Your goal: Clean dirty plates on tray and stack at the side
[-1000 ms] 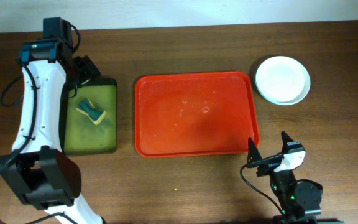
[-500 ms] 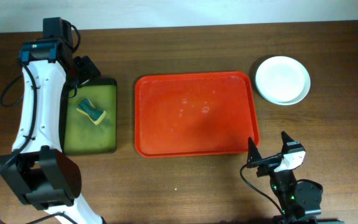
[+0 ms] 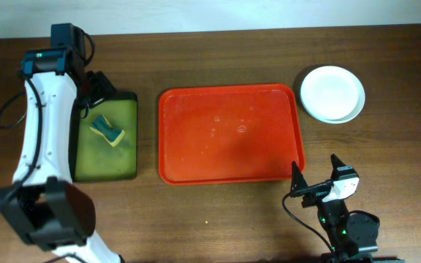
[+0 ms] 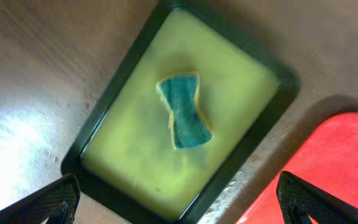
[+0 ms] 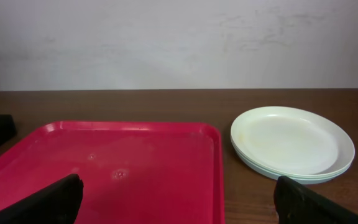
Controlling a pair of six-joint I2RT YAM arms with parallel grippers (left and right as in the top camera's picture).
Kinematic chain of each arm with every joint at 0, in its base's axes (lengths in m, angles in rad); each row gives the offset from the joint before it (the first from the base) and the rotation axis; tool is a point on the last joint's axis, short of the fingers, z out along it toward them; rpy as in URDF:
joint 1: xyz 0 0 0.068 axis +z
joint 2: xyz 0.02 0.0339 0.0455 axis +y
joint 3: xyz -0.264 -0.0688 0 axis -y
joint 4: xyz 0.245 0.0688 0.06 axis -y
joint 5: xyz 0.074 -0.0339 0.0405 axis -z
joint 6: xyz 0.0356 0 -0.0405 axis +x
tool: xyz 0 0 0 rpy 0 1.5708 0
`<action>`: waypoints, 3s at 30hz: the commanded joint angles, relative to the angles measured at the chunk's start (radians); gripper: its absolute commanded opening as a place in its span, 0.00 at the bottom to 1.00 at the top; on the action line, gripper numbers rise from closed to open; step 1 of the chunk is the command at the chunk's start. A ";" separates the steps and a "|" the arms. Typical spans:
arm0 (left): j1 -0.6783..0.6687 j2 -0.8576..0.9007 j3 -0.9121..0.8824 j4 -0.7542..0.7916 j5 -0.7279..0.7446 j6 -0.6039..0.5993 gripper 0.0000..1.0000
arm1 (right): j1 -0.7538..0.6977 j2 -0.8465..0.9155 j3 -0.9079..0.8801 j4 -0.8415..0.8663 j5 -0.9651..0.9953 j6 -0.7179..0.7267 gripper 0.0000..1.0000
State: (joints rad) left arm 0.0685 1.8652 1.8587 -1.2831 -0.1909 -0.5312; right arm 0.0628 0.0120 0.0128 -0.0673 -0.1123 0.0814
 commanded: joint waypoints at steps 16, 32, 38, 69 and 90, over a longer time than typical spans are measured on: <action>-0.143 -1.267 -1.180 0.806 0.078 0.491 0.99 | 0.008 -0.009 -0.007 -0.004 0.016 0.001 0.99; -0.046 -1.860 -1.851 1.411 0.087 0.551 0.99 | 0.008 -0.008 -0.007 -0.004 0.016 0.001 0.99; -0.046 -1.860 -1.851 1.207 0.093 0.552 0.99 | 0.008 -0.008 -0.007 -0.004 0.016 0.001 0.99; -0.046 -1.860 -1.849 1.200 0.147 0.600 0.99 | 0.008 -0.008 -0.007 -0.004 0.016 0.001 0.99; -0.046 -1.860 -1.849 1.201 0.147 0.600 0.99 | 0.008 -0.008 -0.007 -0.004 0.016 0.001 0.99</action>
State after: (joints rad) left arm 0.0166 0.0116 0.0120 -0.0780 -0.0586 0.0532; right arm 0.0635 0.0101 0.0128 -0.0677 -0.1043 0.0822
